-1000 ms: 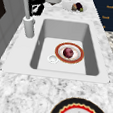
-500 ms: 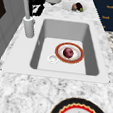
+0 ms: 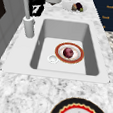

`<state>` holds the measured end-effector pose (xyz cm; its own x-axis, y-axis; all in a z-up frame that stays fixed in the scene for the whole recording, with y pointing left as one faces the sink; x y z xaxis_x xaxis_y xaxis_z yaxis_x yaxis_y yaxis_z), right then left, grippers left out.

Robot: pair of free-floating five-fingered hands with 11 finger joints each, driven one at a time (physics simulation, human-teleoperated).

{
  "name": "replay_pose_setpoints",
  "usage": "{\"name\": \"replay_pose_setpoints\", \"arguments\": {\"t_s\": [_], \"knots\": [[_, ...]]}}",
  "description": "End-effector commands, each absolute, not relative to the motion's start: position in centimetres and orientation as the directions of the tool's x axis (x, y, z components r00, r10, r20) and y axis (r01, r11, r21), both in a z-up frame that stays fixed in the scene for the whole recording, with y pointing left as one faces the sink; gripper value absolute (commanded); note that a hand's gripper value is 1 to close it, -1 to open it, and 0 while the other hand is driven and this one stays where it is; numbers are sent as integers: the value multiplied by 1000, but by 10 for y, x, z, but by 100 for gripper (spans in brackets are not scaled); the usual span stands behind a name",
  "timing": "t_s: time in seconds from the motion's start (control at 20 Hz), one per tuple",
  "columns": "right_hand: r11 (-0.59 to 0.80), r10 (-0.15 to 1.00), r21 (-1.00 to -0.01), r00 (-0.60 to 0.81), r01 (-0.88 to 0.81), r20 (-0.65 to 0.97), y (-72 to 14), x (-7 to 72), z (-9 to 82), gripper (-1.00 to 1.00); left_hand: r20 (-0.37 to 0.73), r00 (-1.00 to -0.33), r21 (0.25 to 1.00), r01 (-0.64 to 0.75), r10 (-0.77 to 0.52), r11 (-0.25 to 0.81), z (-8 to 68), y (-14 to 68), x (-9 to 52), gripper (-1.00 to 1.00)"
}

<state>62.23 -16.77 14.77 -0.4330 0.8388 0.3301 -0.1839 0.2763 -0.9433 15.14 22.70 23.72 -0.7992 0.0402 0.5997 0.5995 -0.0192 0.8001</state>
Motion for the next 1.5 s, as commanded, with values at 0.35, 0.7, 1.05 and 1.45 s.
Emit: {"name": "replay_pose_setpoints", "arguments": {"t_s": [0.35,0.7,1.05,1.45], "knots": [[254,844,-951,-439,-177,308,-180,623,162,-100,600,-799,800,599,40,-19,237,227,151,0],[205,856,-960,-440,-193,271,-202,606,193,-100,600,-799,800,599,40,-19,237,227,151,0],[191,875,-965,-413,-181,251,-197,600,192,-100,600,-799,800,599,40,-19,237,227,151,0],[223,854,-957,-435,-188,284,-199,599,194,-100,600,-799,800,599,40,-19,237,227,151,0]]}}
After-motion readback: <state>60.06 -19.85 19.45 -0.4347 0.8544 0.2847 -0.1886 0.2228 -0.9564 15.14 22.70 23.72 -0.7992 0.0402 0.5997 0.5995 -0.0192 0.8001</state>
